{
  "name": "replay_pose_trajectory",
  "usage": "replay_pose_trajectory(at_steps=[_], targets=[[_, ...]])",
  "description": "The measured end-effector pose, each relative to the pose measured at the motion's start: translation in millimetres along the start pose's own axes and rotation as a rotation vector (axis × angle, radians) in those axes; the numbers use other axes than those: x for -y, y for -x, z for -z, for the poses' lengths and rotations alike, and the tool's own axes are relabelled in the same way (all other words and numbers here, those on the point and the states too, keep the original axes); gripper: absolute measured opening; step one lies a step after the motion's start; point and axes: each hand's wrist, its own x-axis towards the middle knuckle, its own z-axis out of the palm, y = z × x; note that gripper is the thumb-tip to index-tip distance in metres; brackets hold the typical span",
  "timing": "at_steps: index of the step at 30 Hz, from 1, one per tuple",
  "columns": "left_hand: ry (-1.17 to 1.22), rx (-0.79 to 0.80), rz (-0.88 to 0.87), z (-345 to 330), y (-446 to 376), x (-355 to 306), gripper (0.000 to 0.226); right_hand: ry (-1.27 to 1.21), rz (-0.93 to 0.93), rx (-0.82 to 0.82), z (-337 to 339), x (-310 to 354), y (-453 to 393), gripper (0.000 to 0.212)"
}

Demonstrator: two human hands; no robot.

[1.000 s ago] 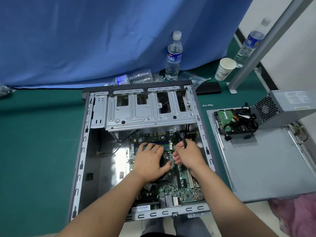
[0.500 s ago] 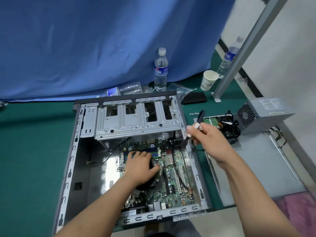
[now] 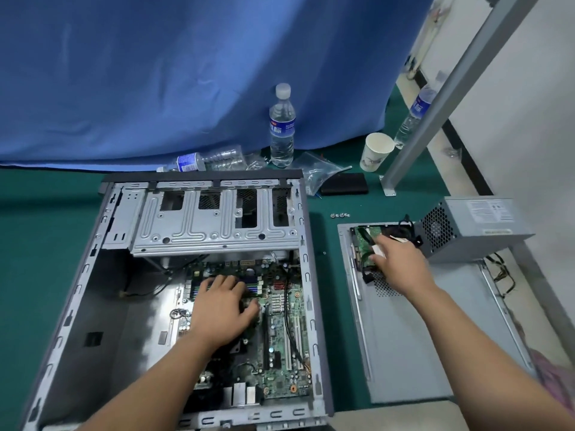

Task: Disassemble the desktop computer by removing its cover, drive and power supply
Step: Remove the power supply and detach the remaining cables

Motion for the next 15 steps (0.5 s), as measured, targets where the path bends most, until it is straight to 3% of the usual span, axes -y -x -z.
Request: replay_pose_trajectory(at_steps=[3, 6, 15], targets=[[0.025, -0.055, -0.002, -0.8, 0.2, -1.0, 0.068, 0.179, 0.031, -0.106, -11.4, -4.5, -12.0, 0.014], [0.028, -0.092, -0.006, -1.5, 1.2, -1.5, 0.062, 0.275, 0.009, -0.088, -22.9, -6.9, -22.3, 0.011], [0.009, -0.106, -0.011, -2.1, 1.6, -0.7, 0.058, 0.129, -0.013, -0.007, -47.0, -16.2, -31.4, 0.022]])
